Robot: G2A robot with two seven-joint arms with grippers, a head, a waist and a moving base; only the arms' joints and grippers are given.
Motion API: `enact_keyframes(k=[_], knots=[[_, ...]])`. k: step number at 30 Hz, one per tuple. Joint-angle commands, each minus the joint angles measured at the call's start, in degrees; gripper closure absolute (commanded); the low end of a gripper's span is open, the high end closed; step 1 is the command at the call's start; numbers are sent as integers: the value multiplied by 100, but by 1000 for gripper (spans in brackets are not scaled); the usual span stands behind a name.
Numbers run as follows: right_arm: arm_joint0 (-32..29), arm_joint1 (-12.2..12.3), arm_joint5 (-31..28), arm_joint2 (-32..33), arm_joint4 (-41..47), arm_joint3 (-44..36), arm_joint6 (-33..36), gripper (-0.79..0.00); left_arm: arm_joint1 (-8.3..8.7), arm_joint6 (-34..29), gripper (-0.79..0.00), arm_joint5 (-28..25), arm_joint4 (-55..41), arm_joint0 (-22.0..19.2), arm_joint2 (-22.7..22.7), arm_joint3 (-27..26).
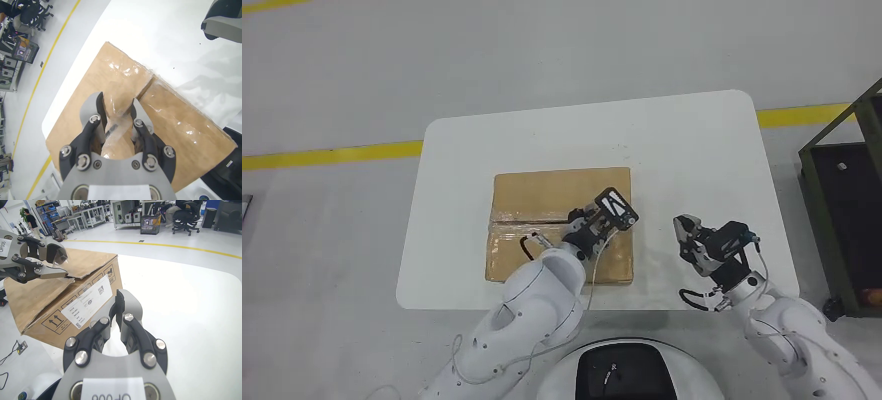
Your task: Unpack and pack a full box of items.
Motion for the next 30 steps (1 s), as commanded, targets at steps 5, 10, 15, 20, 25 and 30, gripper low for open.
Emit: enact_keyframes(k=[5,10,15,20,25,30], knots=[[27,-14,-3,-46,-1,52,12,0,-25,112,0,102,-107,188,-213,-62],[62,-28,-37,-62,105,47,-23,0,-6,323,0,258,-476,472,-656,-340],[124,-46,-258,-25,617,-50,-116,0,83,418,0,174,-664,880,-1341,-825],[262,-56,-478,-47,879,-324,-48,0,168,535,0,78,-836,1299,-2088,-1370],[545,-92,-676,-446,804,-566,228,0,219,782,0,-28,-1103,1589,-2721,-1705],[1031,-188,-627,-1142,591,-298,483,0,260,863,0,-42,-1158,1746,-3338,-1899]])
